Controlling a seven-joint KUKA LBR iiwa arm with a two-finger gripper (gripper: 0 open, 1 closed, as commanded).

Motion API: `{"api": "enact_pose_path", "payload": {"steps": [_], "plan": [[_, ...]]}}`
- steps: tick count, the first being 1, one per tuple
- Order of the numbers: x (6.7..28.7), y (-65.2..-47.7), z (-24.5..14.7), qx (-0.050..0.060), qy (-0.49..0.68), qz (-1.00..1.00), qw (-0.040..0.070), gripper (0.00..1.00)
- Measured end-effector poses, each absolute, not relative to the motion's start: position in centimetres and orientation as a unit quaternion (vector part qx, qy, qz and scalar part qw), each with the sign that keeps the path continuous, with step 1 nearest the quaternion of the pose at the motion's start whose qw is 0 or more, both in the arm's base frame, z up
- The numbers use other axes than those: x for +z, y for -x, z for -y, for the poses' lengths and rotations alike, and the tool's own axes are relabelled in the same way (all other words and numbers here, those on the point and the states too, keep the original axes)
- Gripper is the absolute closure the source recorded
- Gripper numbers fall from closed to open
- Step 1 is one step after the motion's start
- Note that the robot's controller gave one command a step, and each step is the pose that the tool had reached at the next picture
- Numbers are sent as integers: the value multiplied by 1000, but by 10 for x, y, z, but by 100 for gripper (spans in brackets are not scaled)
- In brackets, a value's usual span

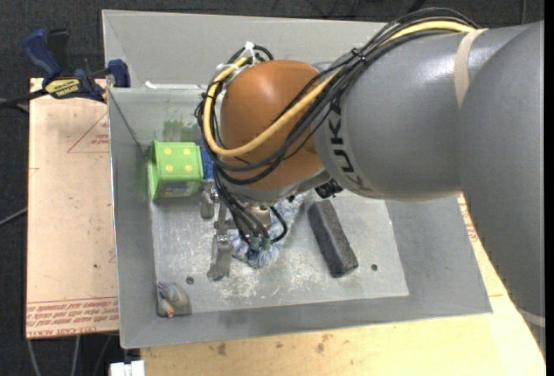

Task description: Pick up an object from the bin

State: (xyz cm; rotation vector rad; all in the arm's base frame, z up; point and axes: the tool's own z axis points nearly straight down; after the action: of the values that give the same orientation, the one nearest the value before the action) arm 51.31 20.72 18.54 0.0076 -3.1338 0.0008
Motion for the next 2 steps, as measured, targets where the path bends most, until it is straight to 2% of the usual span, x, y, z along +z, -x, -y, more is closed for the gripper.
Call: {"api": "enact_pose_path", "payload": {"steps": [1, 2], "plan": [[190, -515, -206, -1, 0, 1000, 0, 0], [145, -540, -174, -1, -63, 998, -2, 0]]}}
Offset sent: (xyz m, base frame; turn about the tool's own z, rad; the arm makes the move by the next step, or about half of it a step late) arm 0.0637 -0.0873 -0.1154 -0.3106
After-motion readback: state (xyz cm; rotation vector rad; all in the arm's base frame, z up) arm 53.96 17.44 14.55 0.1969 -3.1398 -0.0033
